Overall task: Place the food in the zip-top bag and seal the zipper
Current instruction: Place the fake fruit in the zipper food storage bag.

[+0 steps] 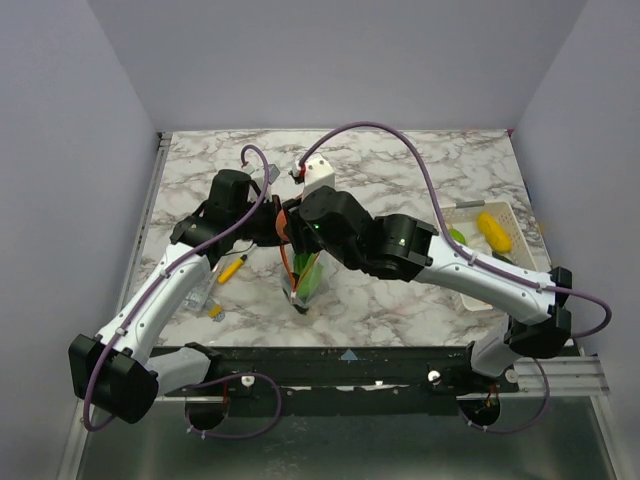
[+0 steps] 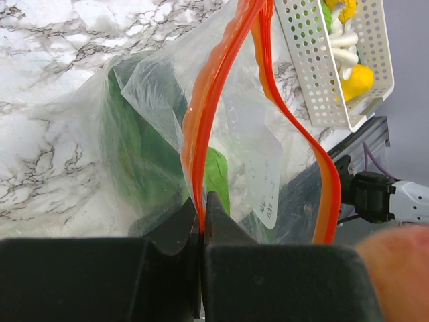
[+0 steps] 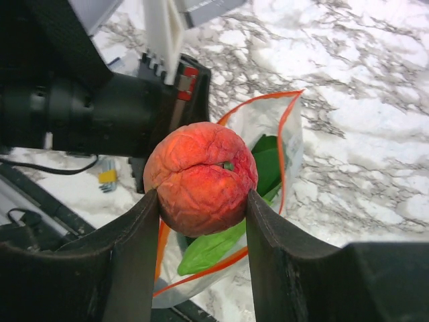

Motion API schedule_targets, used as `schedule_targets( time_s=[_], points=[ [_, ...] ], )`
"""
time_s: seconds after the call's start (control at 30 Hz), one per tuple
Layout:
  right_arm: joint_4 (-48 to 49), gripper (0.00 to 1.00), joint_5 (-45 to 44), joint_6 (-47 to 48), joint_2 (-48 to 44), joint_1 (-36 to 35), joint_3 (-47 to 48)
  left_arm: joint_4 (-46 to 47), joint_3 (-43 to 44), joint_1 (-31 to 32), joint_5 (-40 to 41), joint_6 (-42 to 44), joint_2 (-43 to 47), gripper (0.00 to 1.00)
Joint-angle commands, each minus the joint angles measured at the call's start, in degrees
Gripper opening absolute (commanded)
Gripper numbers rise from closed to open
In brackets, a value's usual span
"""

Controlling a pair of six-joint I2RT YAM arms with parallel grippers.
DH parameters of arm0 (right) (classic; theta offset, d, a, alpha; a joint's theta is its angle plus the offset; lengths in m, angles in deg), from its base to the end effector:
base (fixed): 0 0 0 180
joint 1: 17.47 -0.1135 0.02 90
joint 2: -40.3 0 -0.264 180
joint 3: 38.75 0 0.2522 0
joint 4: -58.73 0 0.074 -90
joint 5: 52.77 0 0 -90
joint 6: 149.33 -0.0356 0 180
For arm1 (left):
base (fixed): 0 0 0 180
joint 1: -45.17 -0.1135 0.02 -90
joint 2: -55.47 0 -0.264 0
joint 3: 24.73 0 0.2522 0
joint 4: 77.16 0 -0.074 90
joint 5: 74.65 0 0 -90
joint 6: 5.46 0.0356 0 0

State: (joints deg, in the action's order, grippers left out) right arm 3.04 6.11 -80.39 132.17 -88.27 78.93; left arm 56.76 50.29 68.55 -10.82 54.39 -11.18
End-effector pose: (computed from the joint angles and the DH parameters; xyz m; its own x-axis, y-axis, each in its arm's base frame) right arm 0.1312 0.3209 0.4351 -0.3905 -0.1858 -0.9017 -0.5581 0.8267 0.0713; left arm 0.2220 -0.1131 0.3278 -0.8252 -0.1343 -0.5486 0.3029 0.7145 -0.6306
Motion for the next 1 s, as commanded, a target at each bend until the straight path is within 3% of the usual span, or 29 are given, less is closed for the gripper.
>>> schedule_targets(
  time_s=[0.0,0.17,0.33,0.47,0.53,0.73,0.97],
  points=[
    [5.77,0.00,-6.89,2.63,-1.26,0.04,-6.30,0.68,0.07,0.27,0.27,0.49,0.70,0.00],
    [6.71,0.07,-11.63,1.41,-1.91,0.01,-11.62,0.81,-0.05,0.22,0.42,0.44,1.24,0.00],
    [7.15,0.34,-12.65,1.39,-1.33,-0.03,-12.72,0.85,0.04,0.26,0.75,0.44,1.54,0.00],
    [6.82,0.63,-14.32,1.49,-0.03,-0.03,-11.79,0.80,-0.01,0.22,0.80,0.53,1.61,0.00],
    [5.44,0.74,-15.37,1.07,1.15,-0.02,-10.39,0.82,-0.04,0.20,0.92,0.61,1.61,0.00],
    [1.35,0.79,-16.59,-0.17,3.30,-0.03,-6.23,0.76,0.00,0.25,1.08,0.62,1.62,0.00],
    [1.57,0.78,-18.41,-2.11,-2.05,0.06,-8.11,0.76,-0.02,0.26,0.97,0.53,1.53,0.00]
  ],
)
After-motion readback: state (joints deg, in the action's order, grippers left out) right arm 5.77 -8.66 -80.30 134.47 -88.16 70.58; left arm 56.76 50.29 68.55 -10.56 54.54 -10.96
